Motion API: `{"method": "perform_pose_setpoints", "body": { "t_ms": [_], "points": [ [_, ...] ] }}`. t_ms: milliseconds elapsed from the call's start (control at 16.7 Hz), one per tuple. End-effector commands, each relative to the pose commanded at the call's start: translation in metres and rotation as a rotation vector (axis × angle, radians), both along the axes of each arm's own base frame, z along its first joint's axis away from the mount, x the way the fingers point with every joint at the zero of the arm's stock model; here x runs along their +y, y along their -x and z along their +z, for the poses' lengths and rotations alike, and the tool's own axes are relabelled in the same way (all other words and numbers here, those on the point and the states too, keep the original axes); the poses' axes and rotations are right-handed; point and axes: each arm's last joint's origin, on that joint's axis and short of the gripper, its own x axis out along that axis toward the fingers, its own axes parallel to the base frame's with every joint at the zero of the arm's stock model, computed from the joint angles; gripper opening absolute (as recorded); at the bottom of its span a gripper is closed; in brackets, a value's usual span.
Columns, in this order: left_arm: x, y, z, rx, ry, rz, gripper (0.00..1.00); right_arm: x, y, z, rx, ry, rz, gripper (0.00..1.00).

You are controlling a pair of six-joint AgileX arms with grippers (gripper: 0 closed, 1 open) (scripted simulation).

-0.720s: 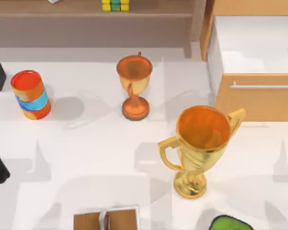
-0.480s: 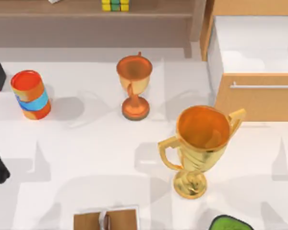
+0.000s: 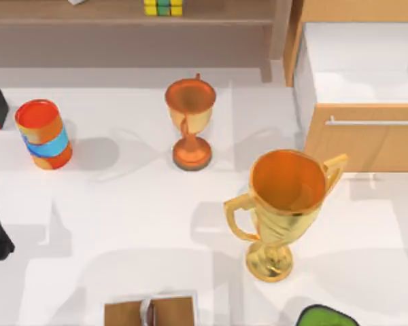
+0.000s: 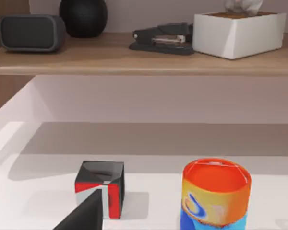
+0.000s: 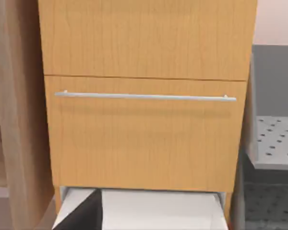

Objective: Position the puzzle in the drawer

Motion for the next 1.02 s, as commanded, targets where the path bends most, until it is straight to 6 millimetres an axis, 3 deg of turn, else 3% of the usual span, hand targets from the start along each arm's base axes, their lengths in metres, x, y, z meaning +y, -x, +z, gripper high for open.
{"method": "perform_pose_setpoints", "body": {
  "t_ms": [240,360,480,600,780,1020],
  "points": [
    [0.000,0.000,0.000,0.000,0.000,0.000,1.00,0.054,-0.063,0.057,-0.008,0.000,0.015,1.00],
    [0.000,0.000,0.000,0.000,0.000,0.000,1.00,0.096,-0.102,0.071,-0.007,-0.002,0.021,1.00],
    [0.000,0.000,0.000,0.000,0.000,0.000,1.00,0.145,-0.140,0.070,-0.002,-0.005,0.025,1.00],
    [0.000,0.000,0.000,0.000,0.000,0.000,1.00,0.199,-0.174,0.054,0.007,-0.008,0.026,1.00],
    [0.000,0.000,0.000,0.000,0.000,0.000,1.00,0.273,-0.211,0.007,0.021,-0.012,0.020,1.00],
    [0.000,0.000,0.000,0.000,0.000,0.000,1.00,0.339,-0.236,-0.069,0.037,-0.020,0.002,1.00]
  ]
}}
